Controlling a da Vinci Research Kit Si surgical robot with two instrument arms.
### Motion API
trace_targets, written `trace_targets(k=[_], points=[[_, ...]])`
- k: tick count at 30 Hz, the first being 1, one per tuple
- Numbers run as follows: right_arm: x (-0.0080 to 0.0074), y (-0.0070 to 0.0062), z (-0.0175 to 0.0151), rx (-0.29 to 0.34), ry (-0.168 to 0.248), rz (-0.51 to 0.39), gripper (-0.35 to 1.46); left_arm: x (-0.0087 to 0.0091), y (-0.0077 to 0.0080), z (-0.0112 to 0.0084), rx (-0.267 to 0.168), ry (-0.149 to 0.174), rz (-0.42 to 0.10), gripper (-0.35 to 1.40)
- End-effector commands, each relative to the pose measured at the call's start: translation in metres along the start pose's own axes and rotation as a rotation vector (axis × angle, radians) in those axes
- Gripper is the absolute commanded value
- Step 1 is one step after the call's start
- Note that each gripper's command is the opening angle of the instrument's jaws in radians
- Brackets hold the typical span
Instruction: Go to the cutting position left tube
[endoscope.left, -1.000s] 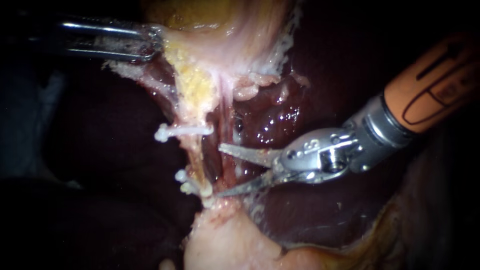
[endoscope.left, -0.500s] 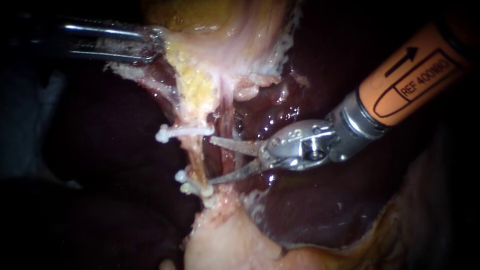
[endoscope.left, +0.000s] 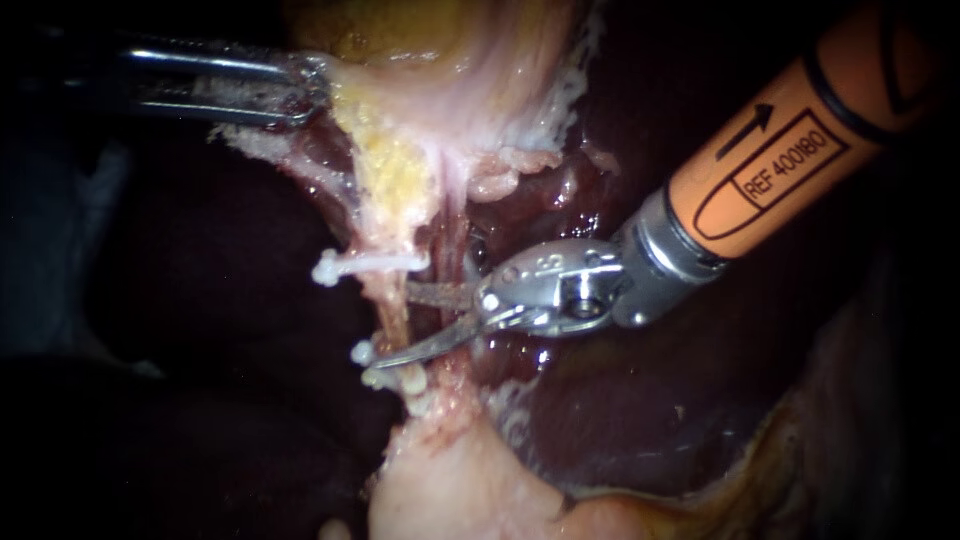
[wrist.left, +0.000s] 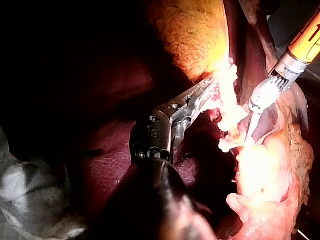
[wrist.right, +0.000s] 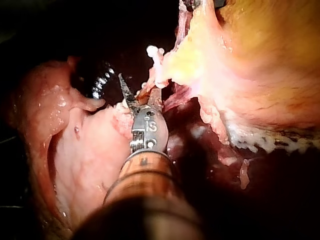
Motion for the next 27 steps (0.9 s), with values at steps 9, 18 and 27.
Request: trace_targets(k=[9,18,27], points=[[0.0006,0.0001,0.0029,0.007,0.013,0.019,1.31,-0.0001,-0.0001,0.0002,-0.001,-0.001,0.000,-0.35],[0.0015,-0.0001,0.0040,-0.007,0.051,0.054,1.31,-0.0002,-0.0002,0.0004,0.000,0.000,0.001,-0.35],[0.0040,-0.0022,0.0039,0.011,0.090,0.080,1.33,-0.0002,-0.0002,0.0004,-0.001,0.000,0.001,-0.35]])
